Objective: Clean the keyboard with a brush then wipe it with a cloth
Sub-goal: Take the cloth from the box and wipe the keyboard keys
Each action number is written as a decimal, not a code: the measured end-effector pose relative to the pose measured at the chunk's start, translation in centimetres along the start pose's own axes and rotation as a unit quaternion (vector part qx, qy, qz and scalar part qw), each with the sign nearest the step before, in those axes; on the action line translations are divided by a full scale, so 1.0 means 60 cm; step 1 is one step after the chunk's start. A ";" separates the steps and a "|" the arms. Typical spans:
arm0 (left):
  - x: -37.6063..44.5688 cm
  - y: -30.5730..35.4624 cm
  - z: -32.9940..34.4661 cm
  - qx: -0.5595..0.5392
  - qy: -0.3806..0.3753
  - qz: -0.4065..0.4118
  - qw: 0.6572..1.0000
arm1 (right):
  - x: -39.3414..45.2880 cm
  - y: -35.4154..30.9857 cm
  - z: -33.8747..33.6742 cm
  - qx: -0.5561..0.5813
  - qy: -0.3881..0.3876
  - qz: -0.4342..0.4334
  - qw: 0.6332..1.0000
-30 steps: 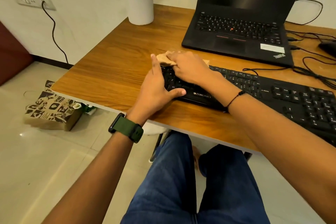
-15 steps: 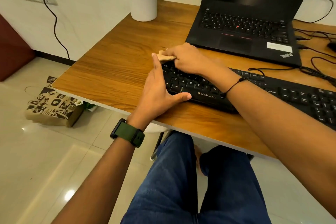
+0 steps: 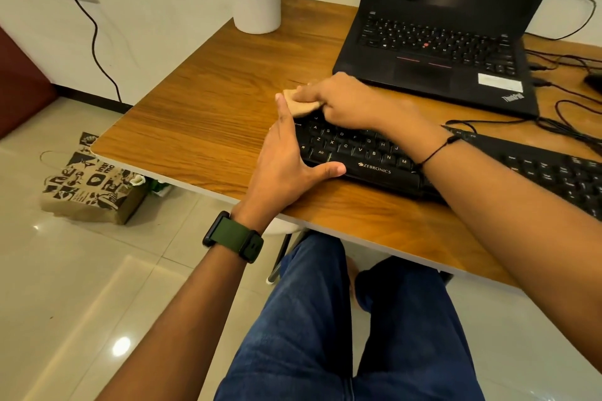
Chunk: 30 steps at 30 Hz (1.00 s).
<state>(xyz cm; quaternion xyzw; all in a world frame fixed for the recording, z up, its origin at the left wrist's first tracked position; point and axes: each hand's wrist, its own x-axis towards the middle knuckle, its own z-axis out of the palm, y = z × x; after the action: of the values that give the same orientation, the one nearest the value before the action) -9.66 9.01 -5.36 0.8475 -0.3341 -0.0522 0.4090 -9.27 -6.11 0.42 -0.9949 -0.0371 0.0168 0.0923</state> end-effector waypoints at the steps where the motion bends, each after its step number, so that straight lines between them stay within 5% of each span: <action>1: 0.000 0.000 0.000 -0.001 -0.001 -0.002 1.000 | -0.007 0.005 0.005 -0.006 -0.005 -0.005 1.000; 8: 0.001 0.001 0.000 0.011 -0.007 -0.002 1.000 | -0.078 0.070 -0.048 0.016 -0.059 0.039 0.997; 13: 0.000 0.003 -0.002 0.035 -0.014 0.008 0.999 | -0.034 0.045 -0.054 0.046 0.050 0.031 0.997; 25: 0.002 0.002 -0.001 0.059 -0.018 0.000 0.998 | -0.096 0.101 -0.028 -0.012 -0.063 0.035 0.997; 30: 0.001 0.004 -0.002 0.062 -0.017 0.000 0.998 | -0.064 0.067 -0.040 0.006 0.034 0.051 0.998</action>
<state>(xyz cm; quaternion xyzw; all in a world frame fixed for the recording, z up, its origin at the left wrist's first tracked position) -9.70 8.90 -5.08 0.8704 -0.3435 -0.0453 0.3497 -12.74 -10.76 2.15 -0.9949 0.0167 -0.0123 0.0986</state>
